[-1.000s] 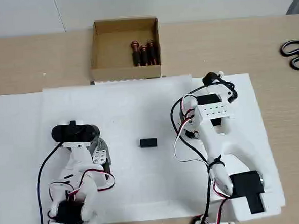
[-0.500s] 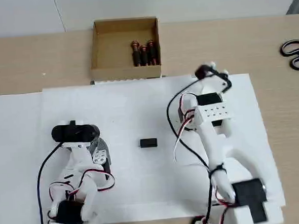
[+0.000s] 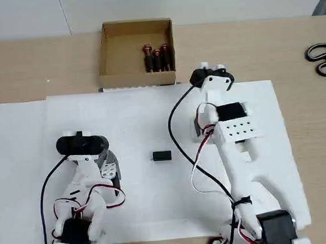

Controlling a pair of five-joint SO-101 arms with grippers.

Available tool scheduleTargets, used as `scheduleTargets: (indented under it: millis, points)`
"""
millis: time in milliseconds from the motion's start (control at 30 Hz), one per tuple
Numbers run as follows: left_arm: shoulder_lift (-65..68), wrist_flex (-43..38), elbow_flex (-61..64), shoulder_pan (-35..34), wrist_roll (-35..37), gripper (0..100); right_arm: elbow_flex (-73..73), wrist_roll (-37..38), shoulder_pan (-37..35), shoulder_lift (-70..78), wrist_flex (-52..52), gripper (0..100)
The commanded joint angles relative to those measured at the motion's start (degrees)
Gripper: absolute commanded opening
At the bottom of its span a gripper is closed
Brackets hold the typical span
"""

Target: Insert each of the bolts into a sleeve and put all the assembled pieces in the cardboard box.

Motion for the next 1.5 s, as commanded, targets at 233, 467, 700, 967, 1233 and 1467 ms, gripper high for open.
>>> scheduleTargets:
  millis: [233, 467, 700, 967, 1233, 1467]
  points:
    - [-0.5, 0.2, -1.8, -0.3, 0.4, 1, -1.5, 25.0, 0.7, -11.9, 2.2, 0.3]
    - [-0.2, 3.3, -11.8, -0.4, 0.1, 1, 2.4, 27.0, 1.4, -12.5, 6.1, 0.4]
    - [1.3, 12.2, -23.0, -1.4, -1.1, 1, 2.5, 27.1, 5.1, -12.5, 6.3, 0.4]
    - [25.1, 12.2, -43.6, -8.4, -2.1, 1, 2.5, 26.9, 5.1, -12.5, 6.3, 0.4]
    - [51.7, 23.7, -66.7, -8.5, 7.3, 1, 2.5, 26.9, 5.1, -12.5, 7.0, 0.4]
    - [60.3, 27.7, -71.4, -11.2, 13.5, 1, 2.5, 26.9, 6.7, -12.5, 7.0, 0.4]
